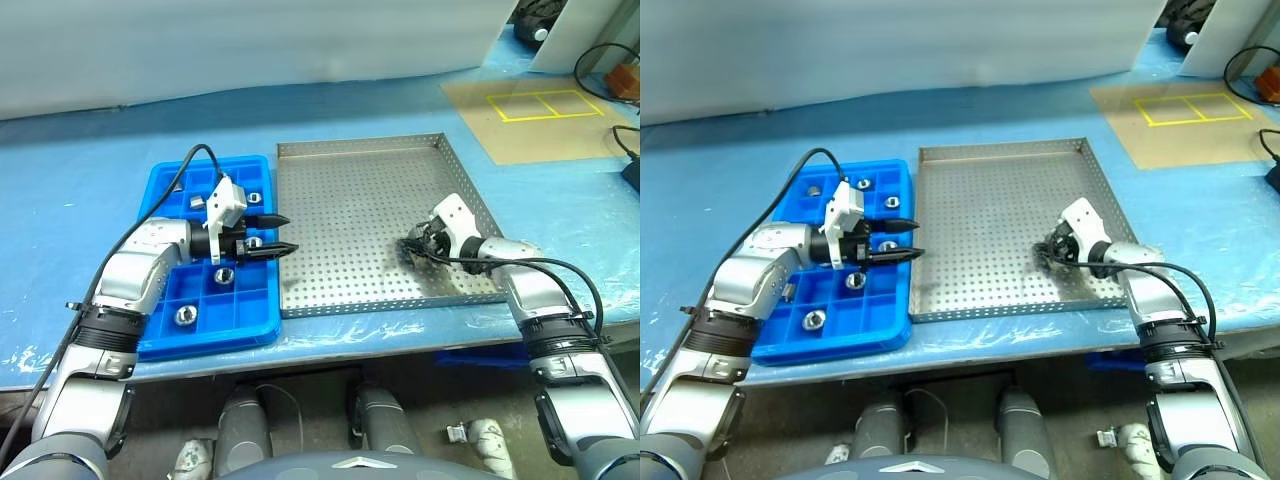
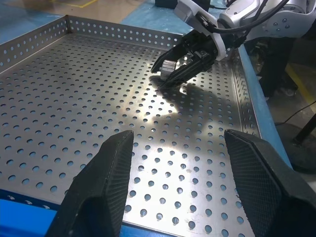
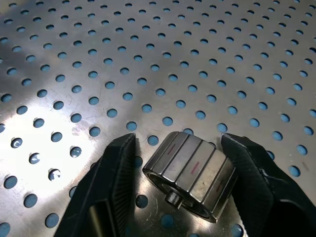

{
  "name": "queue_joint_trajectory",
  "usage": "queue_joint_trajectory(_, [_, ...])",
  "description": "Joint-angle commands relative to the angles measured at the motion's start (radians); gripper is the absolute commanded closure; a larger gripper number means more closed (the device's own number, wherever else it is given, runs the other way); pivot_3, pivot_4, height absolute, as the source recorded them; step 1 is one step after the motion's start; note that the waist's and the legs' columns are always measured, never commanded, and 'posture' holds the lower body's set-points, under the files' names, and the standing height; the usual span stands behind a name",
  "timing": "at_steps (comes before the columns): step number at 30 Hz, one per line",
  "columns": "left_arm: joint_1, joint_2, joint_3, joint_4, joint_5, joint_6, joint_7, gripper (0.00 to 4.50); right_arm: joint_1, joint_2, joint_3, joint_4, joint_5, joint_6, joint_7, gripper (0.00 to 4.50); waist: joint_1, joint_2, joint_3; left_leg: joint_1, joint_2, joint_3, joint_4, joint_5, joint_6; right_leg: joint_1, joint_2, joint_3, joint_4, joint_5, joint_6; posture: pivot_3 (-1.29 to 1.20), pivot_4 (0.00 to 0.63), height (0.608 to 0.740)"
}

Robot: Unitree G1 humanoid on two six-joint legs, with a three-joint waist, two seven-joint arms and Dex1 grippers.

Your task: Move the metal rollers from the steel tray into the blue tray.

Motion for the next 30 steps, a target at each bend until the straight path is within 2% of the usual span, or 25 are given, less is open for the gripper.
queue_joint_trajectory(1, [-0.007,0.017,0.023,-0.027,-0.003,-0.011,-0.010,1.41,0.006,-0.003,-0.014,-0.037,0.008,-0.015,0.004,2.44,0.000,0.000,0.000,0.000,0.000,0.000,0.000,0.000,0.000,0.000,0.000,0.000,0.000,0.000,0.000,-0.26,0.150,0.740])
queue_joint_trajectory(2, [-0.009,0.018,0.023,-0.025,-0.003,-0.011,-0.013,1.41,0.006,-0.002,-0.011,-0.037,0.001,-0.015,-0.004,2.68,0.000,0.000,0.000,0.000,0.000,0.000,0.000,0.000,0.000,0.000,0.000,0.000,0.000,0.000,0.000,-0.26,0.150,0.740])
queue_joint_trajectory(3, [-0.010,0.018,0.023,-0.024,-0.002,-0.011,-0.014,1.41,0.005,-0.002,-0.009,-0.036,-0.007,-0.016,-0.013,2.71,0.000,0.000,0.000,0.000,0.000,0.000,0.000,0.000,0.000,0.000,0.000,0.000,0.000,0.000,0.000,-0.26,0.150,0.740])
queue_joint_trajectory(8, [-0.016,0.019,0.022,-0.021,0.001,-0.014,-0.017,1.41,-0.002,0.004,-0.006,-0.055,0.007,-0.015,0.006,2.71,0.000,0.000,0.000,0.000,0.000,0.000,0.000,0.000,0.000,0.000,0.000,0.000,0.000,0.000,0.000,-0.25,0.150,0.740])
queue_joint_trajectory(15, [-0.010,0.044,0.052,-0.037,-0.001,-0.014,-0.004,1.41,-0.088,0.045,0.019,-0.075,-0.001,-0.005,-0.001,2.71,-0.001,0.000,0.000,0.000,0.000,0.000,0.000,0.000,0.000,0.000,0.000,0.000,0.000,0.000,0.000,-0.21,0.150,0.740])
queue_joint_trajectory(22, [0.025,0.142,0.142,-0.062,-0.014,0.008,0.017,1.41,-0.196,0.140,0.086,-0.174,0.061,0.034,0.102,2.71,0.001,0.000,0.000,0.000,0.001,0.000,-0.002,0.000,-0.001,-0.002,0.000,-0.001,0.000,0.000,0.000,-0.13,0.150,0.740])
queue_joint_trajectory(30, [0.185,0.227,0.273,-0.220,-0.058,0.081,0.088,1.41,-0.304,0.258,0.201,-0.106,0.087,0.008,0.256,2.71,0.031,0.000,0.000,-0.002,0.001,0.000,-0.003,0.000,-0.001,-0.002,0.000,-0.003,-0.001,0.000,0.000,0.02,0.150,0.740])
